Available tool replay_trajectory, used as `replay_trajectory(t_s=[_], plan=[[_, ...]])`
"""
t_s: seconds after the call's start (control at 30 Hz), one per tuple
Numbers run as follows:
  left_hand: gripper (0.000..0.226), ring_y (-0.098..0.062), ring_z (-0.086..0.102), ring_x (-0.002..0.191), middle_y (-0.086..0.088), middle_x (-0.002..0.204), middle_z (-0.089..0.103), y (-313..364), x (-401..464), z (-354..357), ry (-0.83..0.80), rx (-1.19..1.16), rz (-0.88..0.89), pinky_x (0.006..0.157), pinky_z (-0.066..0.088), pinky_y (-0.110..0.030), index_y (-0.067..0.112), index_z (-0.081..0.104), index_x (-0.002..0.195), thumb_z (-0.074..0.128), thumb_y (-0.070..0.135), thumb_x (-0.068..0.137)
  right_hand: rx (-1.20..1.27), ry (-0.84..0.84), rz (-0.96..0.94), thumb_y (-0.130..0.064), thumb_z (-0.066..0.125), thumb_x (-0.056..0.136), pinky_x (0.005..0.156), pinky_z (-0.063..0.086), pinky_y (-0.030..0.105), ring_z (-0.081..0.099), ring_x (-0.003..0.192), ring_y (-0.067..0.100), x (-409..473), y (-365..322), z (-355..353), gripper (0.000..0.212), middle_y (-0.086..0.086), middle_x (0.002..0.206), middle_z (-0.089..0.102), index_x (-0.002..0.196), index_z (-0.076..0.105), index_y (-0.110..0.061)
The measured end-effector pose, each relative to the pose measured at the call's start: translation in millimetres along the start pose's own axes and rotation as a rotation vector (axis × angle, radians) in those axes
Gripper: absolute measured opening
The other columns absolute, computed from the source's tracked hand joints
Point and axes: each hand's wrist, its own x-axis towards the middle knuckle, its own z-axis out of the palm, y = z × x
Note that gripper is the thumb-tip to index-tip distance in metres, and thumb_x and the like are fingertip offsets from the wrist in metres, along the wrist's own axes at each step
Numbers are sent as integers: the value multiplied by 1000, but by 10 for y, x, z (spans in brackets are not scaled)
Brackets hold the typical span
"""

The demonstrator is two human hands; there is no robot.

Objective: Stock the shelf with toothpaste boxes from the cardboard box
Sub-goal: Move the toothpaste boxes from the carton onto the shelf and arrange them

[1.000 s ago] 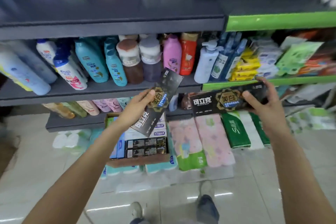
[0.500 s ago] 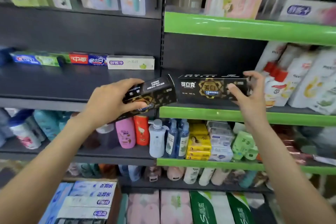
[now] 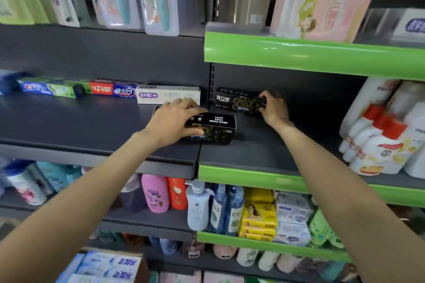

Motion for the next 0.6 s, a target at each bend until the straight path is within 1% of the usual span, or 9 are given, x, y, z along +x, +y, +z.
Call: replay_trajectory(t_s=[0.07,0.1,0.17,0.23,0.27,0.33,0.4,0.5,0.6], plan=[[58,-22,46,117,2,130,50,25,128,61,-13,8,4,94,33,-37,33,45,137,57,53,84,46,5,15,-15,57,90,114,16,41,21,140,37,58,-43,40,39,21,151,25,128,51,-20],[58,-21,44,119,4,131,49,45,201,89,-25,-7,-2,97,32,-39,35,44,137,57,53,84,79,46,-14,-20,56,91,115,12,42,18,142,35,32,-75,21,36,18,151,26,127,53,-22],[58,-20,42,122,6,133,47,104,362,153,-59,-46,-7,102,30,-42,38,42,138,56,54,84,261,25,-150,-28,52,95,110,23,33,34,135,26,-185,-149,-130,30,9,141,45,124,56,-22],[59,-19,41,124,7,135,46,192,514,216,-122,-89,-2,106,27,-46,40,41,138,57,55,83,460,-190,-350,-30,54,95,97,32,19,45,123,11,-520,-196,-273,35,-2,127,52,129,52,-23],[59,-18,40,126,7,136,45,240,573,249,-152,-109,2,107,25,-47,41,41,137,58,55,83,427,-299,-430,-33,59,91,96,32,19,44,120,8,-671,-205,-332,44,-6,127,49,133,47,-27],[57,-18,38,128,8,137,46,330,626,329,-153,-146,5,109,21,-49,40,43,136,58,55,83,170,-331,-491,-33,67,85,96,38,29,45,119,14,-773,-143,-338,59,-3,129,46,136,39,-35],[54,-21,39,127,5,135,49,369,577,415,-16,-209,-43,109,20,-48,35,47,134,58,51,84,70,-229,-393,-27,68,84,93,44,38,49,116,24,-701,-64,-297,60,2,128,47,135,38,-39],[50,-27,46,122,-4,128,54,288,353,499,167,-279,-180,102,32,-44,27,51,131,59,47,86,-35,-100,-283,-21,61,89,94,42,39,44,120,30,-509,-2,-218,55,5,135,42,137,40,-38],[54,-27,49,120,-5,128,55,129,82,571,-14,-223,-228,97,37,-39,27,53,128,56,57,84,-272,-13,-138,-23,56,92,105,32,42,30,128,37,-374,-7,-147,55,11,147,28,142,36,-36]])
